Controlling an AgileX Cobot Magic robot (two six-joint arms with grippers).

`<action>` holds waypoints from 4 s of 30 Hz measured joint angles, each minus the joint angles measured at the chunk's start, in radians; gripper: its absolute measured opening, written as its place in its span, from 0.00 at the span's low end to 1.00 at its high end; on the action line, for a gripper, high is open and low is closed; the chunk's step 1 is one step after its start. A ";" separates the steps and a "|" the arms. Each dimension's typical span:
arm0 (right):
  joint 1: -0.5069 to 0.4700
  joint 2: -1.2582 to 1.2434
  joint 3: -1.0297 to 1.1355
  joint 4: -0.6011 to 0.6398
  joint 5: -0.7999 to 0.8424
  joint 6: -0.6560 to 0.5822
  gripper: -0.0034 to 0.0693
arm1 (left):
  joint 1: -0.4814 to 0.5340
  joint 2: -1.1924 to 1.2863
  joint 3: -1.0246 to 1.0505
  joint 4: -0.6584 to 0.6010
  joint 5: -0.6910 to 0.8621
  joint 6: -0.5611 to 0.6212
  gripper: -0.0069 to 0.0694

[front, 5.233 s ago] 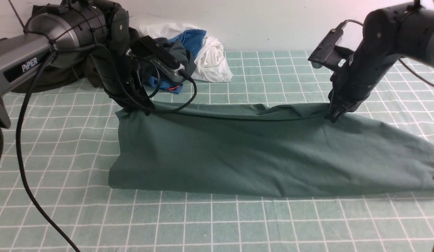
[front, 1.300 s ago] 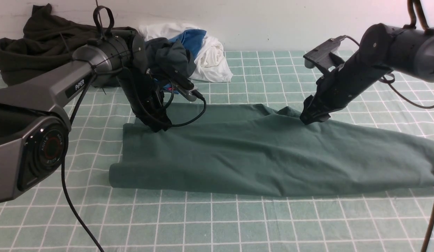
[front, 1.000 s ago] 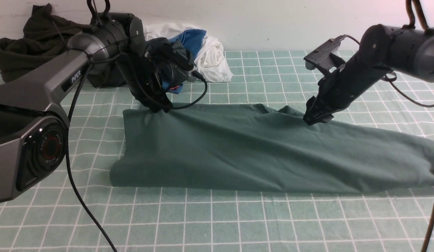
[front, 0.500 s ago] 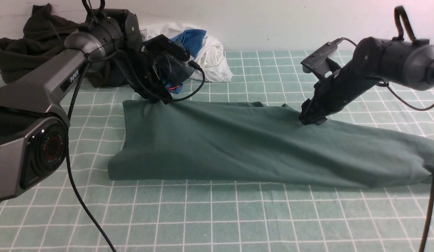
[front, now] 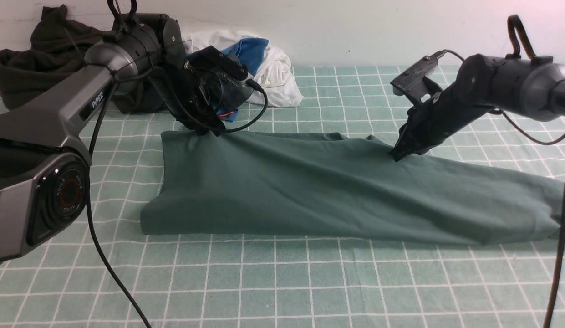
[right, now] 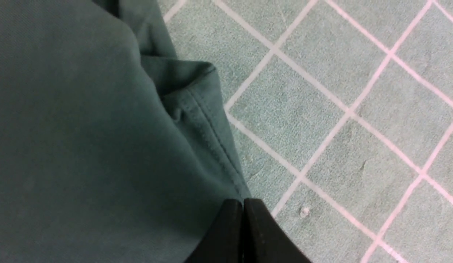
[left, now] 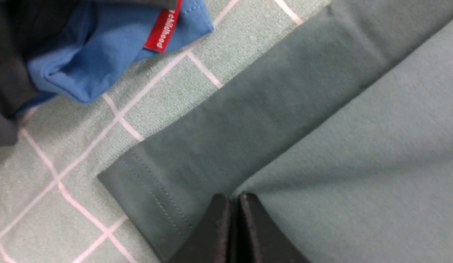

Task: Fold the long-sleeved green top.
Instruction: Use the right arm to clamp the right edge of the fabric

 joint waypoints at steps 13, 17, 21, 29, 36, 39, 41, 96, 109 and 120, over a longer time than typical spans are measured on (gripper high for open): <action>-0.065 0.000 -0.129 -0.085 0.090 0.130 0.03 | 0.000 0.000 0.000 -0.001 -0.001 0.000 0.09; -0.105 -0.011 -0.130 -0.087 0.258 0.213 0.04 | 0.009 0.000 0.000 -0.007 -0.002 -0.005 0.12; -0.154 -0.052 -0.130 -0.089 0.389 0.272 0.09 | 0.030 0.000 0.000 -0.009 -0.029 -0.007 0.28; -0.216 -0.159 -0.130 -0.145 0.518 0.337 0.20 | 0.050 -0.078 0.000 -0.058 0.024 -0.091 0.70; -0.219 -0.277 -0.044 -0.146 0.518 0.401 0.21 | 0.016 -0.213 -0.003 -0.052 0.189 -0.137 0.50; -0.221 -0.342 0.037 -0.148 0.522 0.407 0.21 | 0.003 -0.226 0.007 -0.051 0.194 -0.134 0.29; -0.222 -0.388 0.096 -0.151 0.520 0.407 0.21 | 0.003 -0.226 0.011 -0.049 0.195 -0.124 0.18; -0.012 -0.152 0.079 0.022 0.070 0.039 0.65 | 0.011 0.070 -0.101 -0.059 0.141 0.006 0.10; -0.012 0.008 0.011 0.093 0.000 0.036 0.47 | 0.011 0.070 -0.105 -0.058 0.150 -0.001 0.10; -0.012 0.008 0.008 0.092 0.000 0.032 0.04 | 0.011 0.070 -0.105 -0.057 0.150 -0.001 0.10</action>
